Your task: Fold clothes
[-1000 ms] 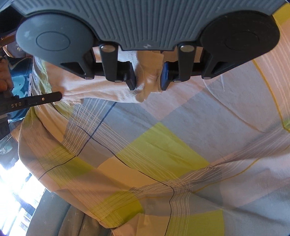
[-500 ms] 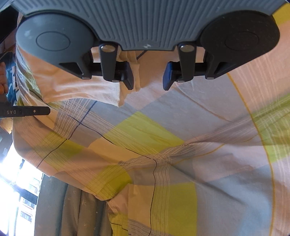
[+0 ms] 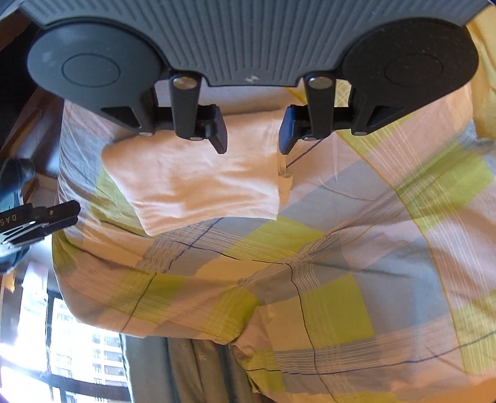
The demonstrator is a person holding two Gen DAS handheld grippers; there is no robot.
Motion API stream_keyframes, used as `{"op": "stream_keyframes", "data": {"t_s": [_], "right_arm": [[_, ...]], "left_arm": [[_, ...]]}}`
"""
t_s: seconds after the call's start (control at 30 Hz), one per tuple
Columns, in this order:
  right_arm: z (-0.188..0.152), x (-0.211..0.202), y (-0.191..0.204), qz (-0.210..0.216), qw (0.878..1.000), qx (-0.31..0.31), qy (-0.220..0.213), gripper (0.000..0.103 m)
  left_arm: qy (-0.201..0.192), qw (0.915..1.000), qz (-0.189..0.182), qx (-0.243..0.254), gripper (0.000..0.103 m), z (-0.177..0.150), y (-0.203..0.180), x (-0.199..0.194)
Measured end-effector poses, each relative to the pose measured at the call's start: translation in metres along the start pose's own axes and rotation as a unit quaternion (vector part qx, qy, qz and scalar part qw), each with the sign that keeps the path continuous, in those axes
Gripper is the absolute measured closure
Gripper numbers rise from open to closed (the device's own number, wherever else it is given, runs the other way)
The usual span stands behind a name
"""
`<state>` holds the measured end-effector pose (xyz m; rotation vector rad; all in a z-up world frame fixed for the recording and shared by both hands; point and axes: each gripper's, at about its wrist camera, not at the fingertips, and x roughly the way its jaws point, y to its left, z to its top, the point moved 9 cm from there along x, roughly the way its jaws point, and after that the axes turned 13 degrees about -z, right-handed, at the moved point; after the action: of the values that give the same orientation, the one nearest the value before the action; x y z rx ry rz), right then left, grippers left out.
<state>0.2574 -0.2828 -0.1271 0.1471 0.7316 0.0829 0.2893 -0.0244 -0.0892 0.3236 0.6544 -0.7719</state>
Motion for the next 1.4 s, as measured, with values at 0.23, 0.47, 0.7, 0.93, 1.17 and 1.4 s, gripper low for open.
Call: {"op": "stream_keyframes", "data": {"t_s": [0.23, 0.47, 0.7, 0.93, 1.17, 1.4], "right_arm": [[-0.034, -0.039, 0.047, -0.037, 0.976, -0.211, -0.04, 0.057], [-0.064, -0.002, 0.103, -0.064, 0.905, -0.417, -0.054, 0.058], [-0.076, 0.041, 0.117, -0.101, 0.837, -0.533, -0.068, 0.057], [-0.069, 0.063, 0.128, -0.122, 0.788, -0.597, -0.088, 0.055], [-0.063, 0.064, 0.112, -0.119, 0.779, -0.608, -0.092, 0.092], [-0.069, 0.031, 0.07, -0.113, 0.766, -0.627, -0.085, 0.092]], "left_arm": [[0.056, 0.9802, 0.057, 0.181, 0.067, -0.03, -0.048, 0.004], [0.078, 0.94, 0.056, 0.327, 0.061, -0.057, -0.049, 0.054], [0.075, 0.8692, 0.071, 0.484, 0.06, -0.059, -0.048, 0.089], [0.104, 0.8381, 0.074, 0.53, 0.069, -0.054, -0.031, 0.112], [0.138, 0.8725, 0.05, 0.466, 0.101, -0.061, -0.041, 0.099], [0.15, 0.9169, -0.019, 0.369, 0.1, -0.058, -0.124, 0.061]]}}
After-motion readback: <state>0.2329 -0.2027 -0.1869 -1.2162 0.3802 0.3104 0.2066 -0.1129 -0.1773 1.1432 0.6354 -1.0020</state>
